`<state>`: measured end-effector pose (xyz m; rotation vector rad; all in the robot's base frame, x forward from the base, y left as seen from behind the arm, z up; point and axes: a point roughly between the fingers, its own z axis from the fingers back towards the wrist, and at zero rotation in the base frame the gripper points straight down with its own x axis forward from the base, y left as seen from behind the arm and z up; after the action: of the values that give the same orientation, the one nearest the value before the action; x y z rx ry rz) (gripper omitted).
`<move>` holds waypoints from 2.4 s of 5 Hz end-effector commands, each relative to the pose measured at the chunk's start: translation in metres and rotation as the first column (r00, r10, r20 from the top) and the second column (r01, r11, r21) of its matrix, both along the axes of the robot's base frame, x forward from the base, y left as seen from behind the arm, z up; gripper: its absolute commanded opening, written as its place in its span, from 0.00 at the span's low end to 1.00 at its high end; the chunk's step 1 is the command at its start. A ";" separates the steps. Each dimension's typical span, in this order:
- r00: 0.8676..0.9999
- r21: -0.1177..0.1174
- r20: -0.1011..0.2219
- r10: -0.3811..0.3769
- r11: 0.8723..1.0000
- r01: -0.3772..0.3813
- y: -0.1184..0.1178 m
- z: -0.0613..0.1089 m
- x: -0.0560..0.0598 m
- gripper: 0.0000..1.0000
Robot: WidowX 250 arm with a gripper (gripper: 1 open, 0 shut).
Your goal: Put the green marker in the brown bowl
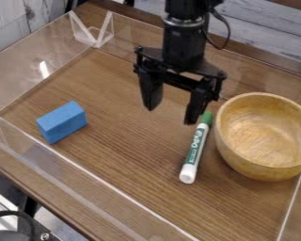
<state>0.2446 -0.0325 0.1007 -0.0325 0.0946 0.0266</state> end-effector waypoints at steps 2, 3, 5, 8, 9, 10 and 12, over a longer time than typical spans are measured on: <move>0.994 -0.019 0.108 0.005 1.000 -0.003 -0.016 0.003 -0.006 1.00; 0.993 -0.025 0.121 0.005 1.000 -0.002 -0.020 -0.002 -0.009 1.00; 0.993 -0.036 0.120 0.002 0.999 0.003 -0.025 -0.014 -0.011 1.00; 0.992 -0.067 0.123 -0.019 0.997 0.027 -0.031 -0.031 -0.011 1.00; 0.992 -0.079 0.124 -0.030 0.996 0.040 -0.032 -0.037 -0.011 1.00; 0.991 -0.092 0.130 -0.039 0.994 0.051 -0.034 -0.044 -0.011 1.00; 0.987 -0.110 0.155 -0.041 0.992 0.059 -0.036 -0.056 -0.010 1.00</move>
<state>0.2293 -0.0666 0.0384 -0.1398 -0.0265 -0.0266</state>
